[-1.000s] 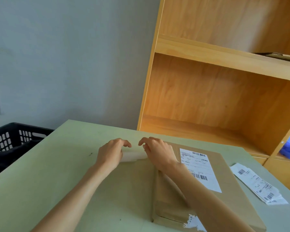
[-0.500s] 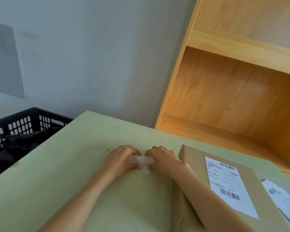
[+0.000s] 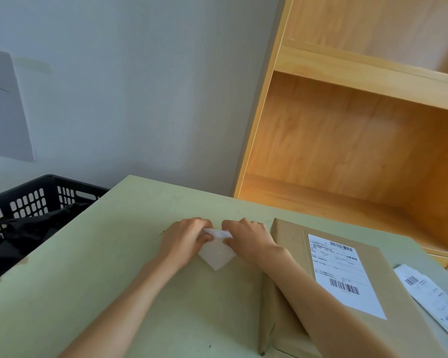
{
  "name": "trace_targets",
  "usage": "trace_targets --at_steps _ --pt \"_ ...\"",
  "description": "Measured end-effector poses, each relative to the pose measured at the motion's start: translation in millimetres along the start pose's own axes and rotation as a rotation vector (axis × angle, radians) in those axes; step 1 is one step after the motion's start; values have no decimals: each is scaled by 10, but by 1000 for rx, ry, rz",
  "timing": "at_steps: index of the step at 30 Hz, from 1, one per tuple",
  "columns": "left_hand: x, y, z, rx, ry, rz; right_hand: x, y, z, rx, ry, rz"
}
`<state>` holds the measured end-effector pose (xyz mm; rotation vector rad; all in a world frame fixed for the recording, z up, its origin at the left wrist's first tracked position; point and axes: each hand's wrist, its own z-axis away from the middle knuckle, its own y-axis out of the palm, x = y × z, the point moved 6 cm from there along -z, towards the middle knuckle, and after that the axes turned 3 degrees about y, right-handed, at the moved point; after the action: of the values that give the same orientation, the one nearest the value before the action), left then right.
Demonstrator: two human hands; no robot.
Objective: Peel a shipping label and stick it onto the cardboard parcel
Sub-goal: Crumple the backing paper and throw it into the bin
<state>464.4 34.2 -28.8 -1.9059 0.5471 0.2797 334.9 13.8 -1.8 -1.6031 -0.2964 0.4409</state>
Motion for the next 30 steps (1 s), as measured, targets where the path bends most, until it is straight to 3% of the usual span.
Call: trace_targets --at_steps 5,10,22,30 --pt "-216 -322 -11 -237 71 -49 12 -326 190 -266 -25 -69" --pt "-545 -505 -16 -391 155 -113 -118 -557 374 -426 22 -118" --pt "-1441 -401 -116 -380 333 -113 -709 -808 1052 -592 178 -121" --pt "-2276 -147 -119 -320 507 -43 -1292 -871 1741 -614 372 -54"
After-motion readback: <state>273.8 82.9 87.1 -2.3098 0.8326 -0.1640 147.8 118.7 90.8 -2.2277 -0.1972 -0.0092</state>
